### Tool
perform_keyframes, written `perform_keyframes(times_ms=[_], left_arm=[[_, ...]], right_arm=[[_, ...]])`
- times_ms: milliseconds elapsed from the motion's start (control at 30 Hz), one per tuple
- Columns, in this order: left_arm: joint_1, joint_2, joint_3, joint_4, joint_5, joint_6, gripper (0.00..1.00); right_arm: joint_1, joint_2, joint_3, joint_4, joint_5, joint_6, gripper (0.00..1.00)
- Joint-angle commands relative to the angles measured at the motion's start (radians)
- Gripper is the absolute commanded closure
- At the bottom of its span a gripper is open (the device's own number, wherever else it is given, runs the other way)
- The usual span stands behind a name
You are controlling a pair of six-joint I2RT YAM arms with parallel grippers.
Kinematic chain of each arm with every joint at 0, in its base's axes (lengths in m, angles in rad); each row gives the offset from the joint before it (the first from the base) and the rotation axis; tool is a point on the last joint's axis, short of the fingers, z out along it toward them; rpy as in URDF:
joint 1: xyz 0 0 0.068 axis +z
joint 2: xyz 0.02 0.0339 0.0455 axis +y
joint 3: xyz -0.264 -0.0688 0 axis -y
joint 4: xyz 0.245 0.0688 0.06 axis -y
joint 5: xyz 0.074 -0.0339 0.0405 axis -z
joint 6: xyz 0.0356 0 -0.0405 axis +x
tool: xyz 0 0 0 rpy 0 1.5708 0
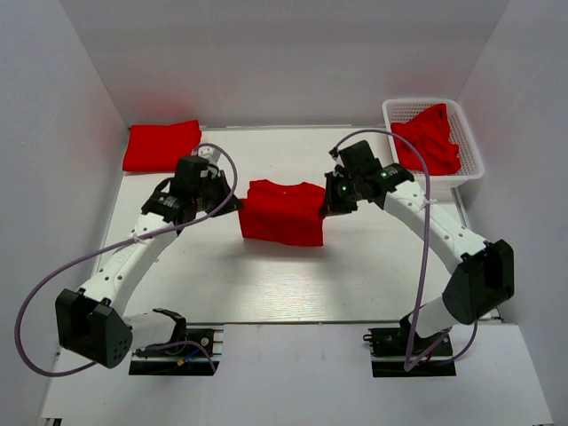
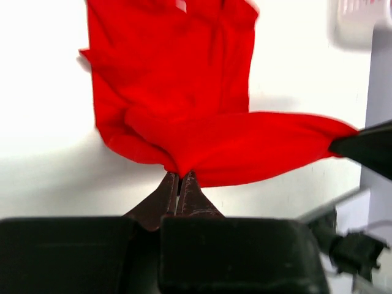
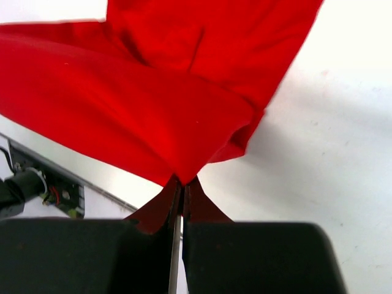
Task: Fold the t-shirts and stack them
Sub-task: Fold the long partially folded tshirt into a neat square
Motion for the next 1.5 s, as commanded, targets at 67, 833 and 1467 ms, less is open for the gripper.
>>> perform_keyframes(times_ms=[67, 833, 1467], left_arm=[[0.009, 0.091, 0.144, 0.054, -0.154, 0.050, 1.00], [0.027, 0.593, 0.476, 0.103, -0.178, 0.124, 1.00], [0.098, 0.920, 0.916, 0.028, -0.132, 0.164, 0.00]], right_arm=[[-0.054, 0.068, 0.103, 0.017, 0.034, -0.050, 1.00], [-0.204, 0.411, 0.313, 0.075, -0.140, -0.091, 1.00], [-0.309, 0.705, 0.713, 0.184, -0.189, -0.038, 0.10]])
